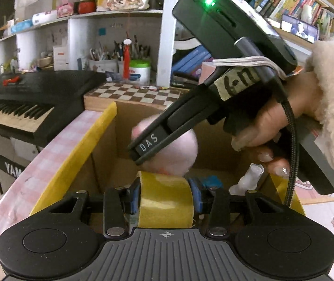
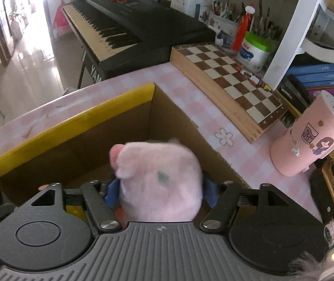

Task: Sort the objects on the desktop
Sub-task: 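Open the right gripper to drop the pig while the left releases the tape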

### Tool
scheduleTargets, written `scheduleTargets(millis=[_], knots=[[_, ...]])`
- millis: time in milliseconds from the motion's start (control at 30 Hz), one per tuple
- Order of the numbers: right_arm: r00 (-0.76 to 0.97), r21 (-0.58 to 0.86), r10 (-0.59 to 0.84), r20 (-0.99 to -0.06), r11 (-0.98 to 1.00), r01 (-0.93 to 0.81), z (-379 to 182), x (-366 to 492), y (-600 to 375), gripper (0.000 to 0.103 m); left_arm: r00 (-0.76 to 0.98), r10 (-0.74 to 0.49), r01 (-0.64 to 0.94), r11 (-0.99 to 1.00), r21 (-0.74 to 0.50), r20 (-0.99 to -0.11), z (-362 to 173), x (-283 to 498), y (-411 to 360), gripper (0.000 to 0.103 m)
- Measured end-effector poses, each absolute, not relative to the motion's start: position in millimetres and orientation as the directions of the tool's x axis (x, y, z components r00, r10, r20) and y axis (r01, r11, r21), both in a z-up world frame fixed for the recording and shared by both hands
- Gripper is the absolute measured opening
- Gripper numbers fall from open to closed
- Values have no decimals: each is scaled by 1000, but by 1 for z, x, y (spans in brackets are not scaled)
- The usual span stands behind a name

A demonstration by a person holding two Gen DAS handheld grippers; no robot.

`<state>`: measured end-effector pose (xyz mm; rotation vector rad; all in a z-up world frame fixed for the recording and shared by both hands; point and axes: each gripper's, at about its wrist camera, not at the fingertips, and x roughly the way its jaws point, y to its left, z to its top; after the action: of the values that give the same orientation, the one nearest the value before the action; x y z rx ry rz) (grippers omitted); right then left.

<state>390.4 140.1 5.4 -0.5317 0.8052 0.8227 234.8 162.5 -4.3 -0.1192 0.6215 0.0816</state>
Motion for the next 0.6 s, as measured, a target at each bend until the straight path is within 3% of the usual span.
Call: scheduleTargets(millis=[67,133,400,600], knots=[[431,-99,466,-773,582,-807,15,385,134,85,831,53,-121,989,-86,-554,1,227,162,62],[455,-96,490,-744,595,-798,25,378,125,85,857,65,-126,988,-85,-511,8,216,162,69],[603,-61,556,-571,704,-707,72,347,70,85,917,76,-127,987,-104,-392,38,179,158,82],[725,4,529,-442,809,-588,93,303,12,86,946,86,-126,986,-109,-314,55,156,154,93]])
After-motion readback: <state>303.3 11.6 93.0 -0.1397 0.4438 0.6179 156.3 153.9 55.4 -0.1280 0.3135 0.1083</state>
